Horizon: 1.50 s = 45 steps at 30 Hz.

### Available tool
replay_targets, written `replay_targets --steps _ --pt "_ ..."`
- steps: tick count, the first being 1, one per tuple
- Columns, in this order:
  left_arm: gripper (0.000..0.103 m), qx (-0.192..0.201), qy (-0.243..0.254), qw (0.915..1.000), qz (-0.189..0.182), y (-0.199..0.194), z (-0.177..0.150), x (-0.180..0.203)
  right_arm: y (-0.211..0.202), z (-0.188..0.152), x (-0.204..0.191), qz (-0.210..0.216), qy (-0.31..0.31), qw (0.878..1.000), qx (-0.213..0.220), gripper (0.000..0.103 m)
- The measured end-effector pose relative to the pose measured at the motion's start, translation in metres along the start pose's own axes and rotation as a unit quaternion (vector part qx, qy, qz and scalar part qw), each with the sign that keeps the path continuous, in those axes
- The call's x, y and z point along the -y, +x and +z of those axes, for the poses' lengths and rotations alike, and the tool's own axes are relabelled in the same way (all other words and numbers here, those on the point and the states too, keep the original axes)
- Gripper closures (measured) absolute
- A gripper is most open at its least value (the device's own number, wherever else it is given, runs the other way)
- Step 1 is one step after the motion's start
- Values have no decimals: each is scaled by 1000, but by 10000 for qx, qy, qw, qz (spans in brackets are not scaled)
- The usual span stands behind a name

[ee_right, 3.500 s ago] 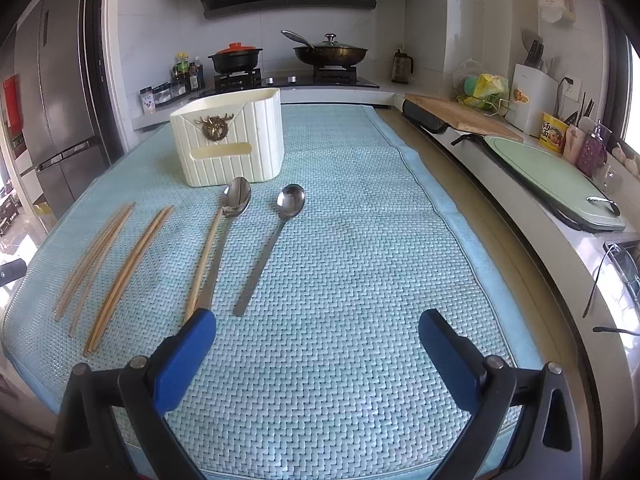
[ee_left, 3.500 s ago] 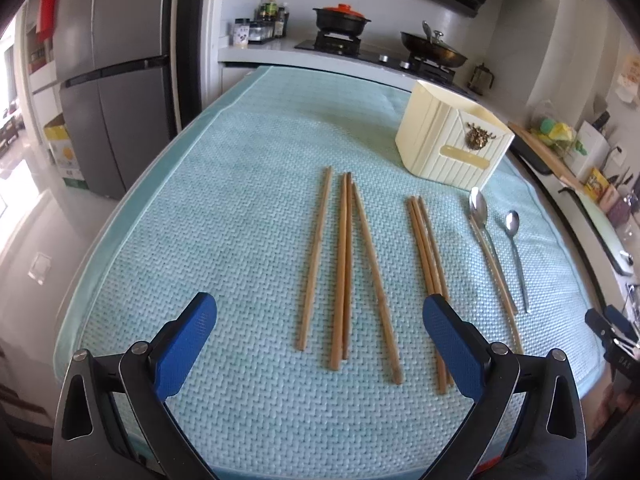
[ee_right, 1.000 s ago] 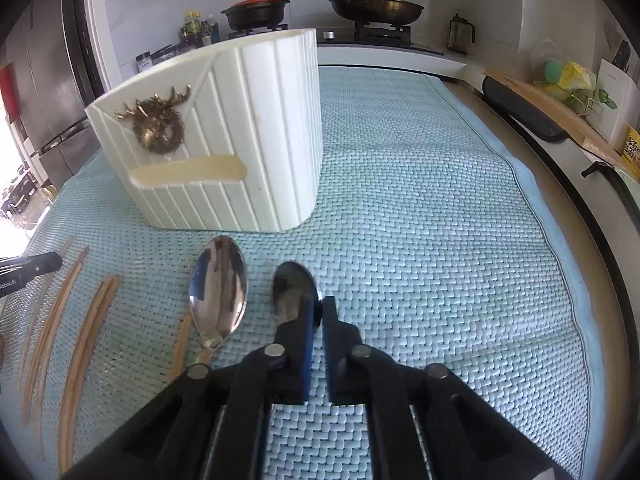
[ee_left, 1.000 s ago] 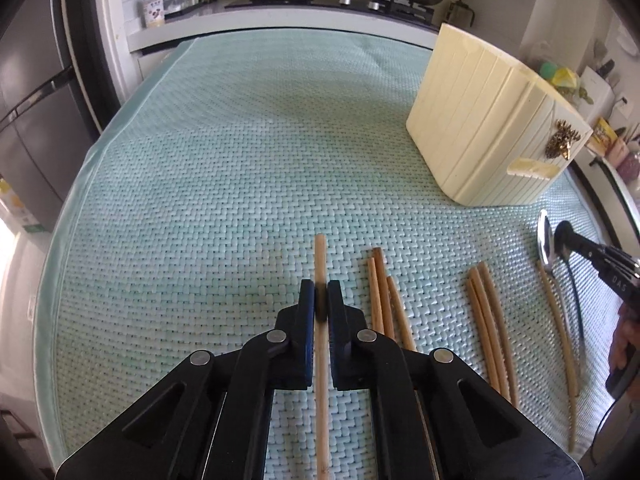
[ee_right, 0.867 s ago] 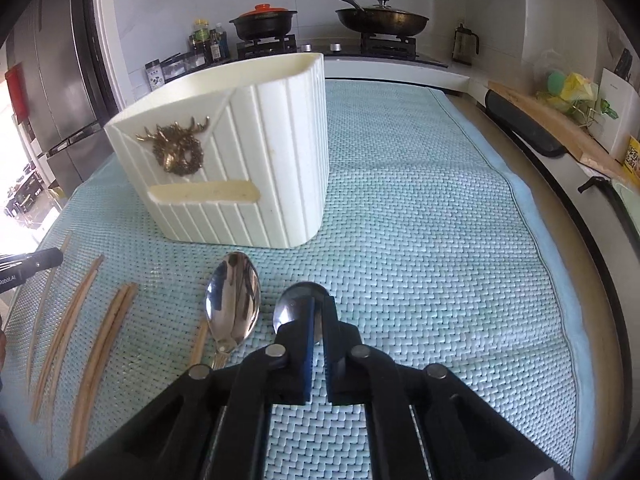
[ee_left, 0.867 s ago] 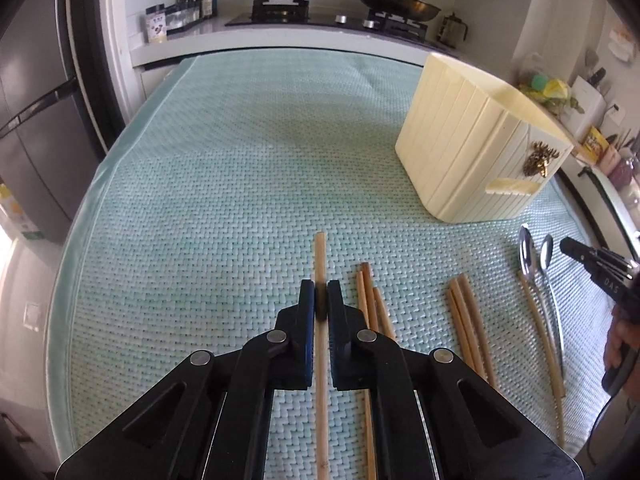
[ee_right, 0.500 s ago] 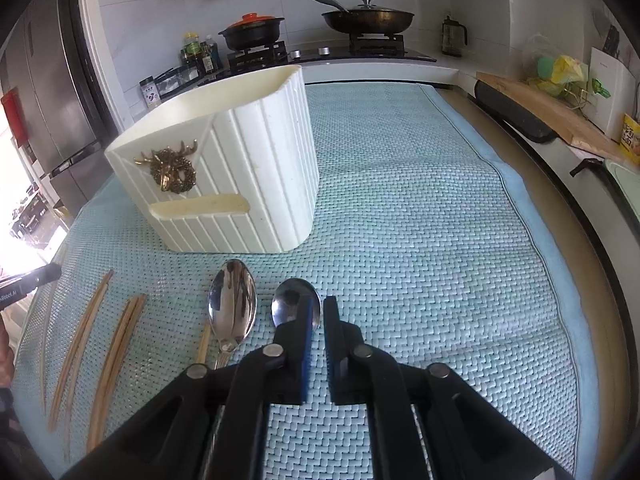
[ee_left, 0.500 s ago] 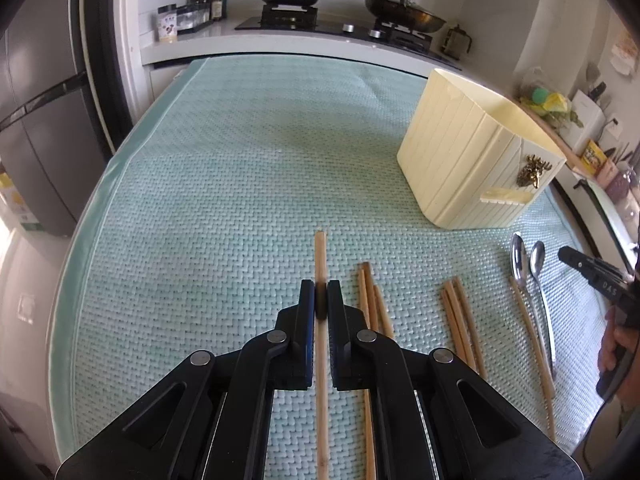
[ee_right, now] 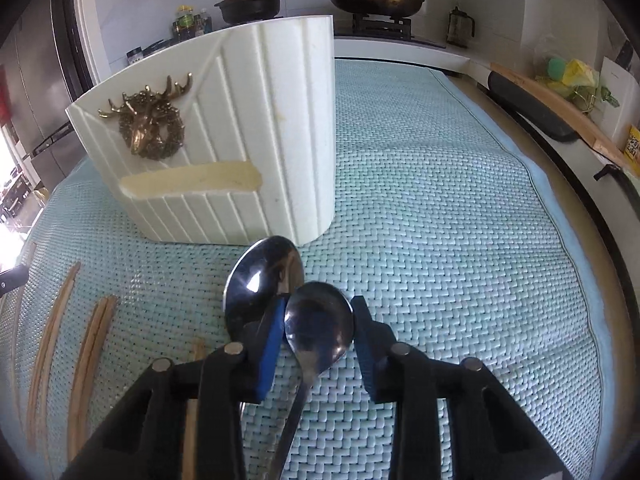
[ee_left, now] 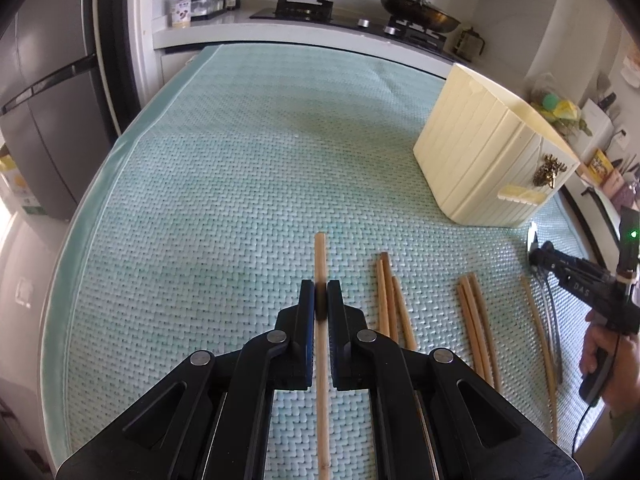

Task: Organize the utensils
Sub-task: 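Lift the chopstick with the left tool while the right tool lifts the spoon toward the holder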

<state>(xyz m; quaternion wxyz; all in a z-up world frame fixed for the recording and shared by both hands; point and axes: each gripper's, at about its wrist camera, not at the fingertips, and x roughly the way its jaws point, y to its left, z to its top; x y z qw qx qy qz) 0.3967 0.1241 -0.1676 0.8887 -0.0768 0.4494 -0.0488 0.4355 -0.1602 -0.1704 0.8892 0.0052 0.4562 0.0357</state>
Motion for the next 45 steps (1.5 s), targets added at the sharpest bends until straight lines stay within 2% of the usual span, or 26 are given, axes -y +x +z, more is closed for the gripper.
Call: replay_targets --steps 5,6,7,10,14,18,19,21,22,23,28,30,31,32,36,41,42,43,45 --pt "99 133 60 9999 -17 -12 0 3 -28 1 2 237 75 9992 299 73" --pt "99 166 66 9998 -30 -15 1 4 -36 1 1 269 67 9989 381 80" --pt "99 201 71 9998 -48 -18 2 4 -44 1 0 294 27 9986 446 94" --pt "99 324 103 9994 -96 -29 5 8 -66 -1 -5 376 -113 9971 656 96" --pt "99 406 98 9990 -176 -37 8 11 -76 -1 -4 516 -168 9961 701 102" --pt "99 385 118 9990 -198 -36 8 13 -75 -3 3 532 -141 9965 629 102" --pt "99 367 114 9991 -203 -35 7 13 -72 -4 5 592 -61 9970 499 100" --pt "99 342 103 9991 -211 -34 6 12 -60 -6 10 743 105 9969 235 73" --pt "99 334 95 9992 -216 -33 6 12 -55 -10 9 770 138 9968 155 51" --pt "99 326 83 9992 -222 -32 5 11 -50 -14 7 688 149 9975 114 47" --pt "99 272 46 9994 -228 -29 2 9 -17 -28 -5 457 285 9984 -163 47" --pt "99 251 46 9994 -216 -28 1 8 -16 -26 -13 247 154 9995 88 47" --pt "99 236 44 9995 -209 -27 1 8 -12 -24 -17 203 78 9998 27 51" --pt "99 223 38 9995 -206 -26 2 8 -11 -23 -22 109 -43 9999 81 70" --pt "99 247 7 9994 -240 -29 1 6 -19 -24 -24 152 -187 9997 29 70" --pt "99 341 29 9990 -277 -37 3 8 -57 -26 -13 355 -107 9984 416 73" --pt "99 361 38 9990 -276 -39 4 9 -65 -26 -14 356 -130 9980 501 79" --pt "99 384 46 9989 -278 -41 5 9 -73 -25 -13 343 -170 9976 575 95" --pt "99 433 62 9986 -286 -45 8 10 -86 -25 -13 379 -241 9965 705 96"
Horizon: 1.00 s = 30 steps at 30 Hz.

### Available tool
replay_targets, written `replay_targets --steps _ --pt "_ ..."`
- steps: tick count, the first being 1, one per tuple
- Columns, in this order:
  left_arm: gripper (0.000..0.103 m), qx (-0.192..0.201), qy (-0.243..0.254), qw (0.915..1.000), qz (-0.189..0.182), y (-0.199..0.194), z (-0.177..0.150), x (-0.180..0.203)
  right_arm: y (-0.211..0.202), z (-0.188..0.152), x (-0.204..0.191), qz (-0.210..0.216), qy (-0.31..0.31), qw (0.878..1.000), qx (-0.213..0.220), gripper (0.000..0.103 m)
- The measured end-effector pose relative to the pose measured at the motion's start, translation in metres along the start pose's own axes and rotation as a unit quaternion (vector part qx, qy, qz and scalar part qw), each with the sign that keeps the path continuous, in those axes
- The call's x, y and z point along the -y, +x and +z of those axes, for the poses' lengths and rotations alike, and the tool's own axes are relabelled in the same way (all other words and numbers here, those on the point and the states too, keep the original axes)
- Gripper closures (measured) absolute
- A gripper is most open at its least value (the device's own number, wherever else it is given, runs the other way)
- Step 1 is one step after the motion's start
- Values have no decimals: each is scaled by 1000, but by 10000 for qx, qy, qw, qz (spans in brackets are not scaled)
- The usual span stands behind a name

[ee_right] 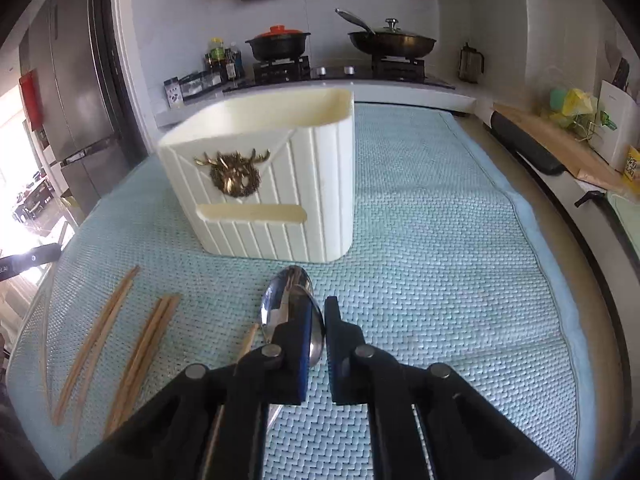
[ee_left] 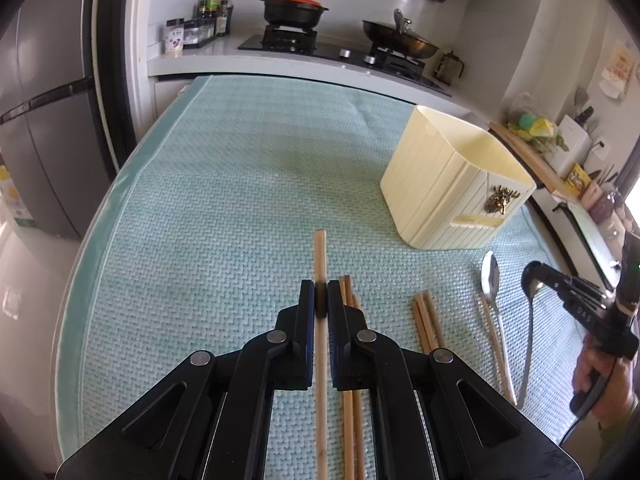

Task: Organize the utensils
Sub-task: 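Lift the chopstick with the left tool while the right tool lifts the spoon toward the holder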

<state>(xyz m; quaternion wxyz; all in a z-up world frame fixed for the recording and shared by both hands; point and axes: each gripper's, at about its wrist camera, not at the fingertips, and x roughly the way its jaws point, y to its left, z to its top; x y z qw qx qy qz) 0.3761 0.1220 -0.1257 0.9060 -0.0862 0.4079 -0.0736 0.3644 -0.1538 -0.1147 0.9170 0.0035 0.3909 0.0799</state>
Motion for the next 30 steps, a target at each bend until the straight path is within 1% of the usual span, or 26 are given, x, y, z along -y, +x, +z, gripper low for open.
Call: replay_targets --steps 2,5,8,12,17,22,25,30 --pt "99 38 15 10000 2 -2 3 1 -2 1 -1 39 -129 9999 -59 97" --pt "99 59 -29 10000 -20 -4 5 1 0 -1 6 213 -73 9996 -162 98" --pt "99 66 -61 9999 -52 -6 4 -1 0 2 13 282 -79 9995 -133 99" --pt "99 117 -63 9999 -73 -12 4 0 -17 5 11 217 -188 9995 123 99" --pt "99 238 -45 9996 -118 -24 8 2 -47 14 0 -150 -581 9961 641 99" --pt "99 411 -25 9989 -234 -40 15 6 -74 26 -6 -327 -724 9913 1050 99" --pt "99 519 -7 9983 -263 -48 19 9 -84 32 -7 -370 -738 9891 1220 99" --pt "99 662 -10 9974 -285 -59 24 12 -92 36 -7 -375 -698 9877 1351 99"
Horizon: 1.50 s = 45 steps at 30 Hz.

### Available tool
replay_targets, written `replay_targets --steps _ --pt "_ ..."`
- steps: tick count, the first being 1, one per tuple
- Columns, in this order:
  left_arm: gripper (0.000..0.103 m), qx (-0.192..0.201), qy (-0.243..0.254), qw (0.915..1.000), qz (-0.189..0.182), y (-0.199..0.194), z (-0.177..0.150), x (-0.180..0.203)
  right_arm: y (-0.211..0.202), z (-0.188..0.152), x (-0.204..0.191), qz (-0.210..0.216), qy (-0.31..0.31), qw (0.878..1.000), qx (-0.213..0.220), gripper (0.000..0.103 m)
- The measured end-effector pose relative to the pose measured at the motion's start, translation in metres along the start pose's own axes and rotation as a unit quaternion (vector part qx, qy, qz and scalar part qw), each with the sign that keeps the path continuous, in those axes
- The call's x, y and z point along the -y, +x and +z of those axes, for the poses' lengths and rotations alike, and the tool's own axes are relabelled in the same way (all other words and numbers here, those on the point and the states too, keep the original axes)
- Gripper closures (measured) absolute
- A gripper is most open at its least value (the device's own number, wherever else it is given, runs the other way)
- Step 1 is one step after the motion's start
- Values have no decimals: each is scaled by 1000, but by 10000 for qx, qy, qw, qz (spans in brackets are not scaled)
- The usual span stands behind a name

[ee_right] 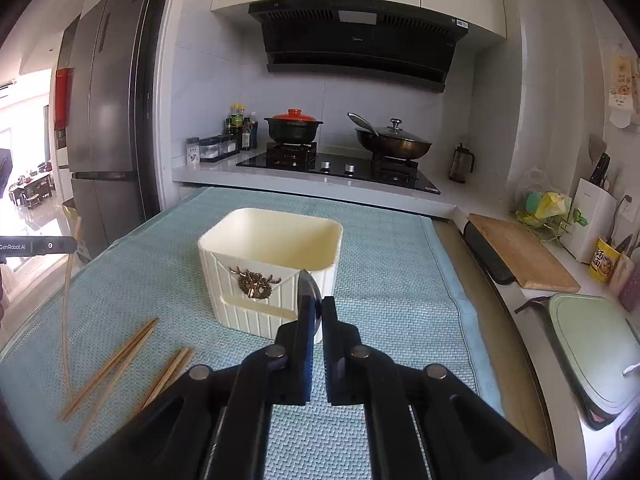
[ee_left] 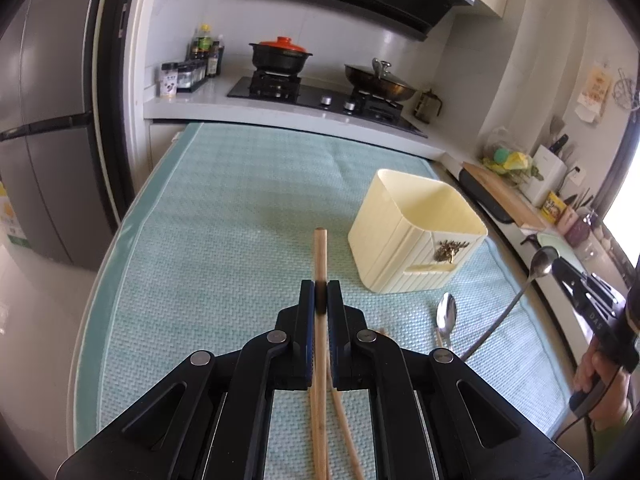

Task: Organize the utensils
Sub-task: 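Lift the chopstick with the left tool while the right tool lifts the spoon toward the holder, then lower both tools over the cream holder and open them, dropping chopstick and spoon in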

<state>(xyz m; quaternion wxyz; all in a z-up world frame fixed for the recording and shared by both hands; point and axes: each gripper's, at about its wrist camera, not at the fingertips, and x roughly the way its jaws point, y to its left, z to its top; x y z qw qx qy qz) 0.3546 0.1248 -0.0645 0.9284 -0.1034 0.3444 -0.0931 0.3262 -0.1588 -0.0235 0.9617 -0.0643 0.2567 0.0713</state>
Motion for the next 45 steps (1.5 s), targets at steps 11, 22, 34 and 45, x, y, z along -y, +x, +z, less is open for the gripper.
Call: replay_targets --steps 11,22,34,45 --pt "99 238 49 9997 -48 -16 14 12 -18 9 4 -45 -32 9998 167 100" --pt "99 439 197 9988 -135 -27 46 28 -21 29 14 -27 37 9996 291 100" --pt "99 595 272 9970 -416 -24 104 53 -4 73 24 -38 13 9990 444 100" --pt "99 935 413 9933 -538 -5 189 99 54 138 36 -255 8 9983 524 100"
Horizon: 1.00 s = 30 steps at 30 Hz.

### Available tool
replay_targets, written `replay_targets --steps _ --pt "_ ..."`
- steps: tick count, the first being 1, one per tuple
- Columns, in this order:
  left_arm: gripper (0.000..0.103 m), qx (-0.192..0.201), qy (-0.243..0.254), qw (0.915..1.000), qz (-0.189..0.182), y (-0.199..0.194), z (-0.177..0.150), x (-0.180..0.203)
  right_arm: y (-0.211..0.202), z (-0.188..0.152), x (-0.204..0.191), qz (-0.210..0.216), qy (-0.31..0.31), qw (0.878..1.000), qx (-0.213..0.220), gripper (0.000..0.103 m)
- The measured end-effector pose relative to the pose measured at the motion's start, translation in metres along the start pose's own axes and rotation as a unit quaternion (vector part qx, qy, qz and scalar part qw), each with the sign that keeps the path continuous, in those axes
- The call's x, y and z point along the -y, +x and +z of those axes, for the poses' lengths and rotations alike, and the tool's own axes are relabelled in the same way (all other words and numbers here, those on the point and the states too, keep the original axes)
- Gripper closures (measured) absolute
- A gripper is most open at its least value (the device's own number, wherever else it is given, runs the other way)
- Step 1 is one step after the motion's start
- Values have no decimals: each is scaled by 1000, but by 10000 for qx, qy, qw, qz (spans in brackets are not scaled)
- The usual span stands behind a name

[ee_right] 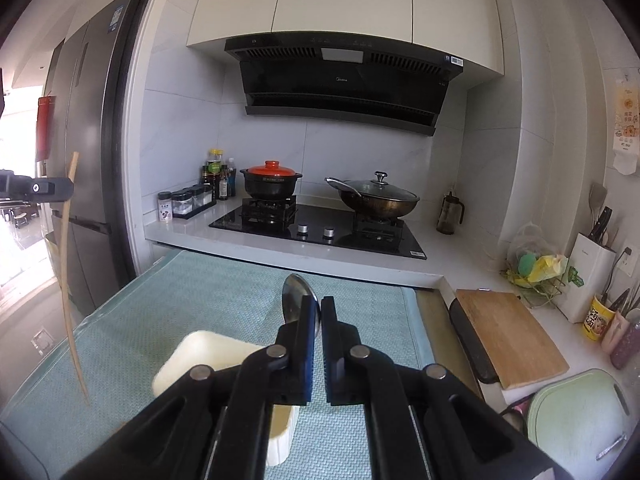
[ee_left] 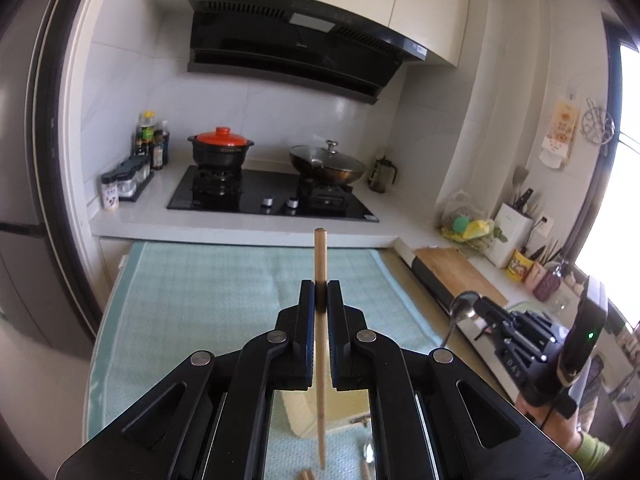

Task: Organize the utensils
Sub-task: 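Lower both tools over the cream holder and open them, dropping chopstick and spoon in, then withdraw both tools from the holder back toward the remaining utensils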

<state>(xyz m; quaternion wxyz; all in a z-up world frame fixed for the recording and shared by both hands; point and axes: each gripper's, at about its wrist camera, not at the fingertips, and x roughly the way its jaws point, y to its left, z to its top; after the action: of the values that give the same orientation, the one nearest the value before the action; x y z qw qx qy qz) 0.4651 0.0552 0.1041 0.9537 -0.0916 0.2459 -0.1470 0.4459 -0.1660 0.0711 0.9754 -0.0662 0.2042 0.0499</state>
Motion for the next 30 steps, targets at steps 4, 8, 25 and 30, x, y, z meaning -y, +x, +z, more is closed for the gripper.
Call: replay_targets --steps 4,8,25,30 --pt "99 2 -106 9999 -4 35 14 8 36 5 1 -87 28 9999 -145 100" --pt "99 -32 -215 9997 81 78 17 13 70 -4 1 -39 130 9990 -435 100" --pt "65 -1217 -433 9904 490 181 -48 1 133 -61 -7 465 429 9833 -1706 90" --pt "27 -884 -348 9946 412 121 -34 -3 79 -38 10 477 532 9902 -1200 56"
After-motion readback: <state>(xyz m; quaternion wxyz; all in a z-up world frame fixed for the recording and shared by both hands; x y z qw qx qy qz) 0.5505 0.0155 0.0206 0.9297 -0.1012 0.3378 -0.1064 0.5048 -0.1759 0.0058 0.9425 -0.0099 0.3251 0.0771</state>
